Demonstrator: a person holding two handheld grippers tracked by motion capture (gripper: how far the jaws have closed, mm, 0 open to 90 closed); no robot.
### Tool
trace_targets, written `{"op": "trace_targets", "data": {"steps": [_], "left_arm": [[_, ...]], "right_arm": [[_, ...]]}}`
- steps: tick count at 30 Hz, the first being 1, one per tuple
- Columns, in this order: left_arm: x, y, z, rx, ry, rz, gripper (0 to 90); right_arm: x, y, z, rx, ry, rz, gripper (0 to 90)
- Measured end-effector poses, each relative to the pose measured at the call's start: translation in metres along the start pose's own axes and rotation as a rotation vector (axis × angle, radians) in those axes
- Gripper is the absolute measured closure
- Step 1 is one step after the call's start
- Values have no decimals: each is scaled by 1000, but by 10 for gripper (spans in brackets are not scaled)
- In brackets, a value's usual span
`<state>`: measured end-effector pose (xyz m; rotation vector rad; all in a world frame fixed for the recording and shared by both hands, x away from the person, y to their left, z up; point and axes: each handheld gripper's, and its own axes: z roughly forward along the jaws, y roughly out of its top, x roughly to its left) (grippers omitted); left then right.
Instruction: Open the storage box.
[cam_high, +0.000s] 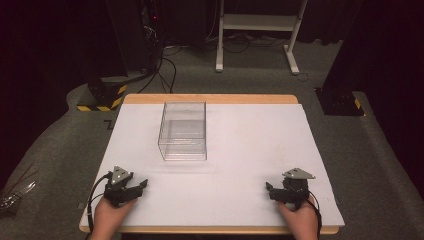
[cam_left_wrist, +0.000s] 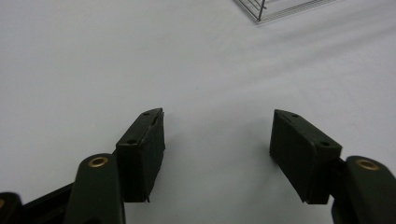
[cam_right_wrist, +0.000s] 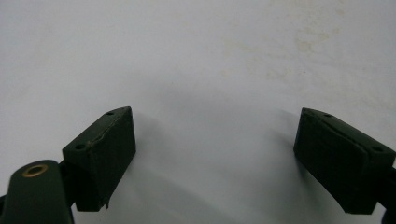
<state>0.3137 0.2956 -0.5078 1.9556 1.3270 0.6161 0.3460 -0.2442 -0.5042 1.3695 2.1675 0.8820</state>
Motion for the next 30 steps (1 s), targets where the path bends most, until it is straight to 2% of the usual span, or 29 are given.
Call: {"op": "trace_targets", "data": {"steps": [9,13,18,24,30], "left_arm": [[1,0,-1,4,1,11,383],[-1,1,-5,-25,-5,15,393],[-3,3,-10,-48,-30,0,393],[-7,8,-17,-88,-57,6,394],[-14,13,-19,-116,-123,12,396]], "right_arm": [[0,0,0,0,0,0,127],[0,0,0,0,0,0,127],[0,0,0,0,0,0,127],[0,0,0,0,1,0,127],[0,0,0,0,0,0,127]]}}
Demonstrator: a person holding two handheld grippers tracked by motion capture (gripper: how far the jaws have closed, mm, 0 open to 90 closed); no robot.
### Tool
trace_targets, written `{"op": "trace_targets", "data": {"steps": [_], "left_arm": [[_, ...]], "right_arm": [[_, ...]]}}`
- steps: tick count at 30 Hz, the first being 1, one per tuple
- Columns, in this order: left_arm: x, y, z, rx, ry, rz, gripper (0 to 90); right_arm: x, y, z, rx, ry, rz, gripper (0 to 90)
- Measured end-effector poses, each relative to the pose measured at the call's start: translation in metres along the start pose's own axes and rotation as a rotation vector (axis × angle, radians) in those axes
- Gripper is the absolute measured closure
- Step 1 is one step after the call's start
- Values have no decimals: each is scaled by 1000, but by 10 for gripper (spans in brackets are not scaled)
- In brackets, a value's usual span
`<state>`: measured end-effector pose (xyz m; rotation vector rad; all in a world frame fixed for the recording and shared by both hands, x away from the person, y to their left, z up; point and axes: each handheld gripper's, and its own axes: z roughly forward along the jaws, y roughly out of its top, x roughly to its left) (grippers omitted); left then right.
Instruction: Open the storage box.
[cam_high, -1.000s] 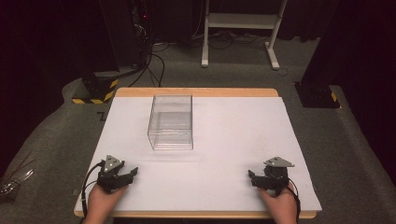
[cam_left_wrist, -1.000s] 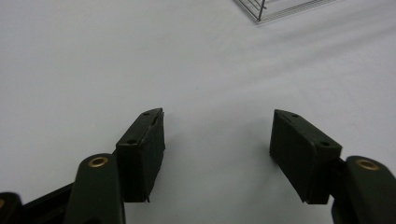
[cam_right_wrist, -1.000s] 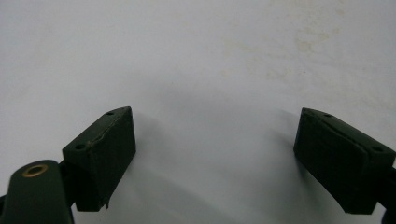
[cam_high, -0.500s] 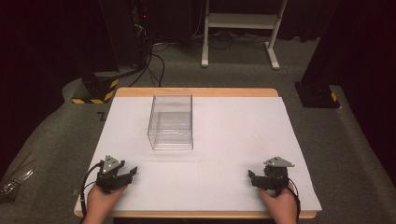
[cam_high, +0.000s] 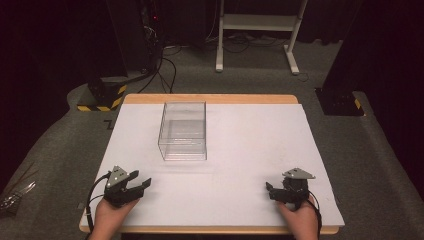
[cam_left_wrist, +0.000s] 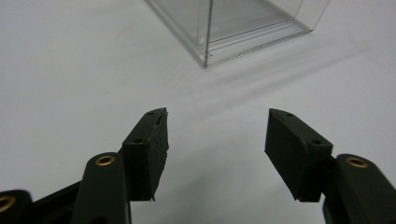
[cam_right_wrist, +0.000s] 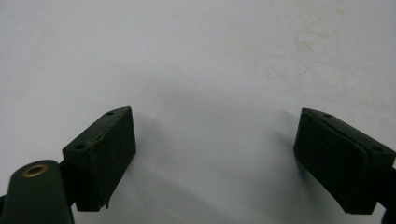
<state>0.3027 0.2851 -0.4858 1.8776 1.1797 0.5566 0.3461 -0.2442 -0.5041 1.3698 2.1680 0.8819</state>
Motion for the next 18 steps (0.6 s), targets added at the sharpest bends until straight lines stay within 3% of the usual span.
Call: {"op": "trace_targets", "data": {"steps": [4,9,18], "left_arm": [[-6,4,-1,-19,-22,15,398],[-11,8,0,-42,-60,-1,402],[-22,17,6,-62,-72,17,402]], "right_arm": [[0,0,0,0,0,0,127],[0,0,0,0,0,0,127],[0,0,0,0,0,0,127]]}}
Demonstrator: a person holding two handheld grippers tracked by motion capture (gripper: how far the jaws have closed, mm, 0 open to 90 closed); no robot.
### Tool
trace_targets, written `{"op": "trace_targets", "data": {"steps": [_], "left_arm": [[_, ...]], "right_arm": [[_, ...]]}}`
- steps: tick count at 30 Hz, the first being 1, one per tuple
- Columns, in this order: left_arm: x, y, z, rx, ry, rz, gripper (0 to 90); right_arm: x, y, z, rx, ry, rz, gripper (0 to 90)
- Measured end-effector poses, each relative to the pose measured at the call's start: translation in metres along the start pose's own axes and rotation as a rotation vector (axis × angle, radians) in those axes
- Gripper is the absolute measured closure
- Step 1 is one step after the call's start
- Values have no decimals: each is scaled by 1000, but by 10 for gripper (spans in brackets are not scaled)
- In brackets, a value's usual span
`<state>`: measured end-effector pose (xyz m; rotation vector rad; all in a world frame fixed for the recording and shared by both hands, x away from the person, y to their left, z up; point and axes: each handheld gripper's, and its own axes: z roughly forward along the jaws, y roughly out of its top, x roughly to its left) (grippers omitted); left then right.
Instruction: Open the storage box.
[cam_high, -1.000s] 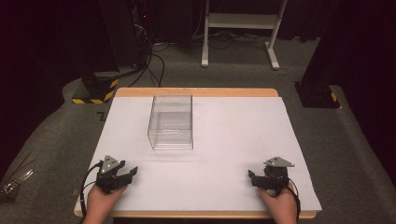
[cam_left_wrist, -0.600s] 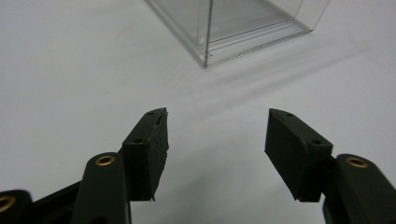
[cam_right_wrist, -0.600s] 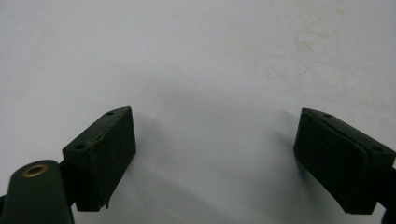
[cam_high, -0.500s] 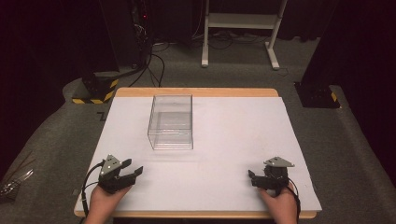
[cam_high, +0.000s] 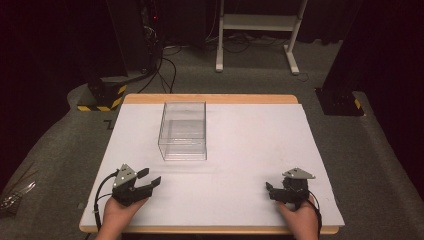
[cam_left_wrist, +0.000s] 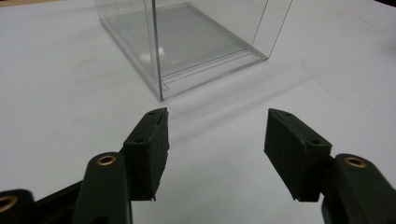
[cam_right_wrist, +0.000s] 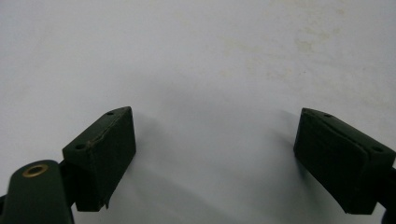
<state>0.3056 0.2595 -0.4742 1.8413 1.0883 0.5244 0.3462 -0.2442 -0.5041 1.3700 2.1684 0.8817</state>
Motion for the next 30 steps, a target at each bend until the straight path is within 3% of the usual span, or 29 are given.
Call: {"op": "trace_targets", "data": {"steps": [13,21,25,30], "left_arm": [[-9,25,21,-4,-30,21,408],[-4,38,34,-14,-51,-6,408],[-4,43,42,1,-34,11,408],[-4,47,48,7,-45,16,404]], "right_arm": [[0,0,0,0,-1,-1,127],[0,0,0,0,0,-1,127],[0,0,0,0,0,-1,127],[0,0,0,0,0,0,127]]}}
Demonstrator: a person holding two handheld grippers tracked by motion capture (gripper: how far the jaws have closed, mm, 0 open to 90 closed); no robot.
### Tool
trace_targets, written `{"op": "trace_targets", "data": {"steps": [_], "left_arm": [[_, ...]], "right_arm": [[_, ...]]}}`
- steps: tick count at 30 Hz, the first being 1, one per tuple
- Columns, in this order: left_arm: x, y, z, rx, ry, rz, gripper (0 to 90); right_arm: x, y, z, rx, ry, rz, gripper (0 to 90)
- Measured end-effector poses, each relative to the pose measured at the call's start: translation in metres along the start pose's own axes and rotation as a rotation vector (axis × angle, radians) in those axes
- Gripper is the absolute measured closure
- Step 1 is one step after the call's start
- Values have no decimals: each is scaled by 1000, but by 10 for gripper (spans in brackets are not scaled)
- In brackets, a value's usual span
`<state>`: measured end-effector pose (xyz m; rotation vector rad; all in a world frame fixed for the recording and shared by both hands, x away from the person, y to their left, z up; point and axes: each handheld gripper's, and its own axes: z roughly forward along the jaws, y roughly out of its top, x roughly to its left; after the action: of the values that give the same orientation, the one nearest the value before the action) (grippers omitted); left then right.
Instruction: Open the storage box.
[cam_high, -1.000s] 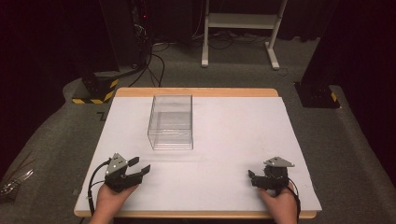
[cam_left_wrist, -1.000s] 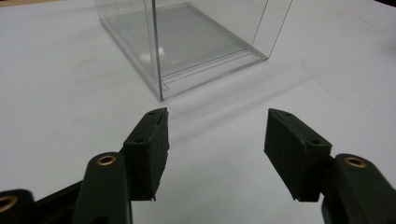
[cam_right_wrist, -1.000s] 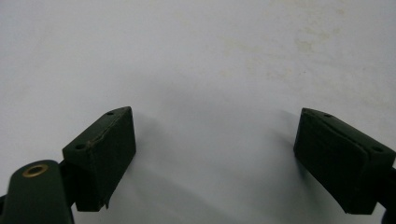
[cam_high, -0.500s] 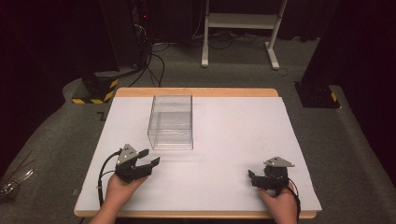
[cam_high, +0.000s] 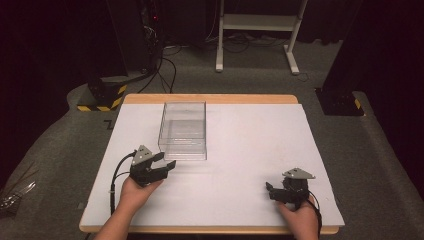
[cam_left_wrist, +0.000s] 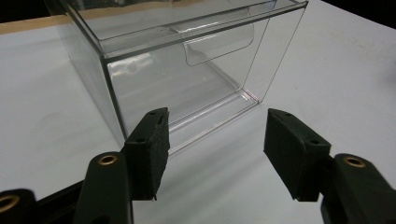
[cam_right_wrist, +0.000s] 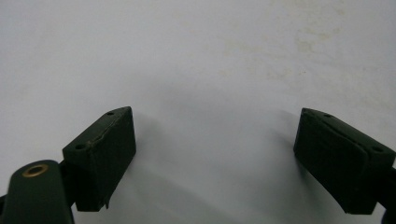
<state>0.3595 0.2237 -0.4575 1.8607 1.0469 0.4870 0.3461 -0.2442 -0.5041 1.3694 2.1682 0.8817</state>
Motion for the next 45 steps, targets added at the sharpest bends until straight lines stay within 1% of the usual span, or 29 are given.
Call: {"op": "trace_targets", "data": {"steps": [3,8,12,15,17,19,22,23,26,28,31,34,38,39,42,43,45], "left_arm": [[-1,2,4,-3,-4,-4,401],[-1,8,10,-5,-11,0,399],[0,10,14,-10,-24,-11,399],[1,13,18,-9,-25,-2,400],[2,13,19,-13,-26,-5,405],[4,14,20,-24,-37,-16,421],[6,15,23,-27,-51,-26,435],[8,16,25,-35,-63,-38,440],[10,16,27,-40,-68,-50,449],[11,17,29,-43,-72,-49,459],[13,18,33,-57,-71,-53,499],[14,18,34,-66,-74,-57,521],[15,17,38,-76,-87,-41,556],[15,16,39,-81,-89,-28,577],[16,15,40,-86,-100,-32,571],[18,14,40,-105,-119,-32,569],[19,13,40,-114,-118,-35,581]], "right_arm": [[0,0,0,0,0,0,127],[0,0,0,0,0,0,127],[0,0,0,0,0,0,127],[0,0,0,0,0,0,127],[0,0,0,0,0,0,127],[0,0,0,0,0,0,127],[0,0,0,0,0,0,127],[0,0,0,0,0,0,127],[0,0,0,0,0,0,127],[0,0,0,0,-1,-1,127],[0,0,0,0,-1,-4,128],[0,0,0,0,-1,-4,128],[0,0,0,-1,-2,-4,128],[0,0,0,-2,-1,-6,128],[0,0,0,-2,-1,-7,128],[0,0,0,-2,-1,-7,128],[0,0,0,-3,-1,-8,128]]}}
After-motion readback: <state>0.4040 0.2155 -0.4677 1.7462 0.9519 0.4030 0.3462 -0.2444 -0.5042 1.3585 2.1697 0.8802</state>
